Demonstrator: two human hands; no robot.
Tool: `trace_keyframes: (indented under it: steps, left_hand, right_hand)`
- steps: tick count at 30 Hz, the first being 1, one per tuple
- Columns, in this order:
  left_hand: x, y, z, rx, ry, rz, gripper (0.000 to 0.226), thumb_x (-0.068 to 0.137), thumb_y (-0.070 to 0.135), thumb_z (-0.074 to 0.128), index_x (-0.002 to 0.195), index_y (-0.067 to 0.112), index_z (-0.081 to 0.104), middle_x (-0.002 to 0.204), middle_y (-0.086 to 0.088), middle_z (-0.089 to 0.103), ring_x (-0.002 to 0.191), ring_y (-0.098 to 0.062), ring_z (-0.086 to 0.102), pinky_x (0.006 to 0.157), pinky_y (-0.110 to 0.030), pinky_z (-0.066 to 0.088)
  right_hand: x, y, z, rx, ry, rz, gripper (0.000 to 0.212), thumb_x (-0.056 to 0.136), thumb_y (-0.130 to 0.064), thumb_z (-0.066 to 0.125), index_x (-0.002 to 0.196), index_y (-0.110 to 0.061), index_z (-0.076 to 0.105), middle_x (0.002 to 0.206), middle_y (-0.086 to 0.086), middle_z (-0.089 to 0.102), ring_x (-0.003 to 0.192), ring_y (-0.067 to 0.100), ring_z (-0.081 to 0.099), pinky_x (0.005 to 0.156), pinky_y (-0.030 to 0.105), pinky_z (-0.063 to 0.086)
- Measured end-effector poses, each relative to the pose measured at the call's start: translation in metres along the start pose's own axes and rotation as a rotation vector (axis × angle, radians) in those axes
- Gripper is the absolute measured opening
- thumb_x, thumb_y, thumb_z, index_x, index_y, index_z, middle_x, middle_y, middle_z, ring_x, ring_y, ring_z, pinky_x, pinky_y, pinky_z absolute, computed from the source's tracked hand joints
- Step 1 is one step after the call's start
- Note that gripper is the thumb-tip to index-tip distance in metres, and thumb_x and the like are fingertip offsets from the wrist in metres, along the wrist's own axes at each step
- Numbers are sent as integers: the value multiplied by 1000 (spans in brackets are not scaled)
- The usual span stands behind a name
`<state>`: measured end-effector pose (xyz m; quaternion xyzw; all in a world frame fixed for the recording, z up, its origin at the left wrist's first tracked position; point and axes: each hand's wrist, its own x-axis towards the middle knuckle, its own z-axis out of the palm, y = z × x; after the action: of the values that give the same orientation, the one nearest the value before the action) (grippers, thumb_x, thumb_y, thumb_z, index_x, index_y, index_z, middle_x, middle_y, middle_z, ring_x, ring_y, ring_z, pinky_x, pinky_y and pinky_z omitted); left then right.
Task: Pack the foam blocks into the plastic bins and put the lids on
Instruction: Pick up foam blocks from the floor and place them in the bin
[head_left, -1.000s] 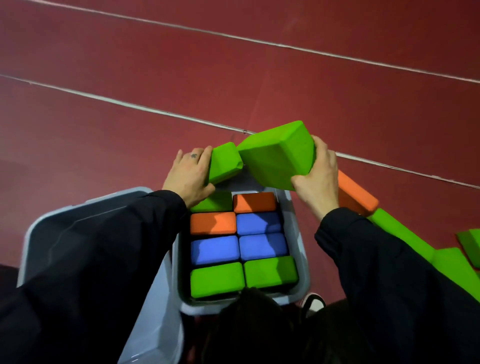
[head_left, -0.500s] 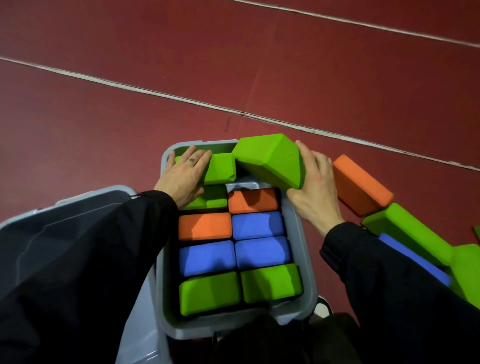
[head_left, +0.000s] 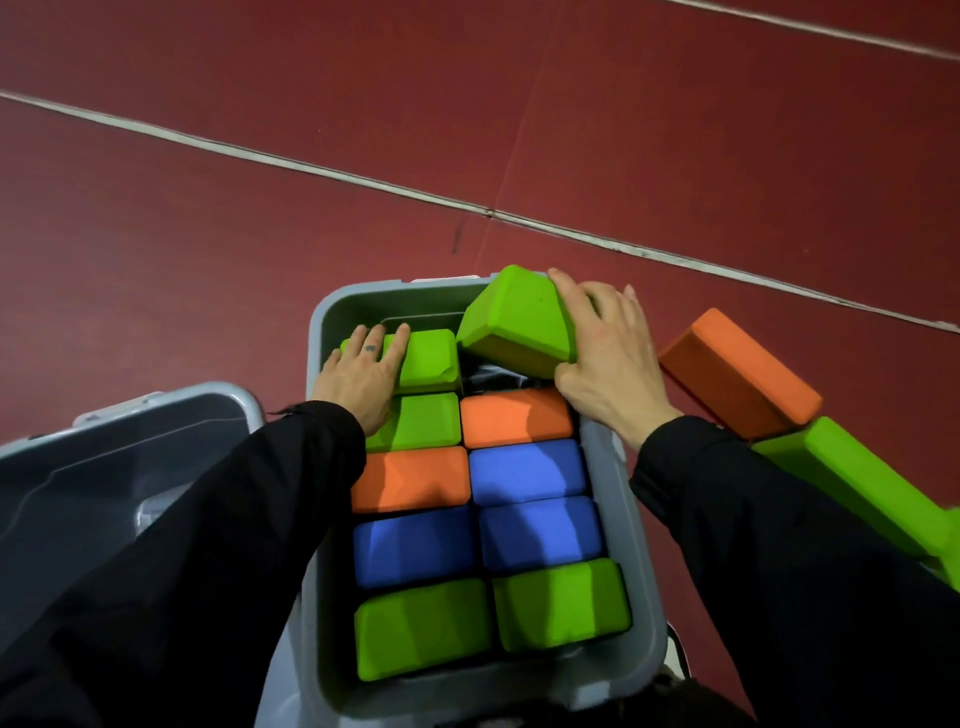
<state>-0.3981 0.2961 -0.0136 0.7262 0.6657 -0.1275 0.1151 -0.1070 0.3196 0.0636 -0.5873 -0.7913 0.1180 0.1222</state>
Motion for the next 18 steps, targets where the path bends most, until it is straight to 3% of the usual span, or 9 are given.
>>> trace_keyframes:
  steps: [3, 6, 10, 14, 18]
  left_hand:
    - [11, 1, 17, -8, -40, -28, 78, 96, 7, 37, 160, 21, -6, 166, -15, 9, 153, -37, 5, 121, -53, 23]
    - [27, -1, 23, -32, -58, -59, 82, 93, 13, 42, 160, 19, -4, 165, -16, 10, 153, -38, 6, 121, -54, 22]
    - [38, -3, 29, -7, -75, -36, 85, 90, 22, 48, 160, 18, 0, 162, -18, 18, 150, -40, 13, 117, -56, 28]
    - [33, -2, 36, -24, -79, -23, 87, 84, 21, 50, 159, 20, 6, 160, -17, 23, 148, -40, 17, 114, -58, 32]
    - [23, -7, 42, -82, -32, -16, 85, 82, 24, 46, 159, 20, 10, 160, -17, 25, 149, -39, 17, 115, -57, 32]
  right_hand:
    - [16, 0, 15, -75, 31, -49, 99, 59, -7, 59, 154, -21, 37, 132, 12, 50, 125, 37, 45, 125, 52, 15]
    - [31, 7, 19, -144, 44, -134, 96, 56, -7, 57, 150, -19, 41, 129, 12, 52, 118, 37, 46, 118, 51, 27]
    - [36, 18, 32, -244, -115, -302, 96, 58, -10, 53, 152, -21, 40, 133, 11, 53, 119, 35, 49, 105, 47, 35]
    - [39, 11, 57, -260, -164, -225, 97, 59, -14, 47, 155, -17, 36, 133, 15, 52, 123, 38, 47, 112, 49, 31]
    - [35, 9, 87, -276, -283, -196, 101, 64, -12, 60, 159, -19, 28, 149, 17, 44, 145, 42, 30, 125, 57, 12]
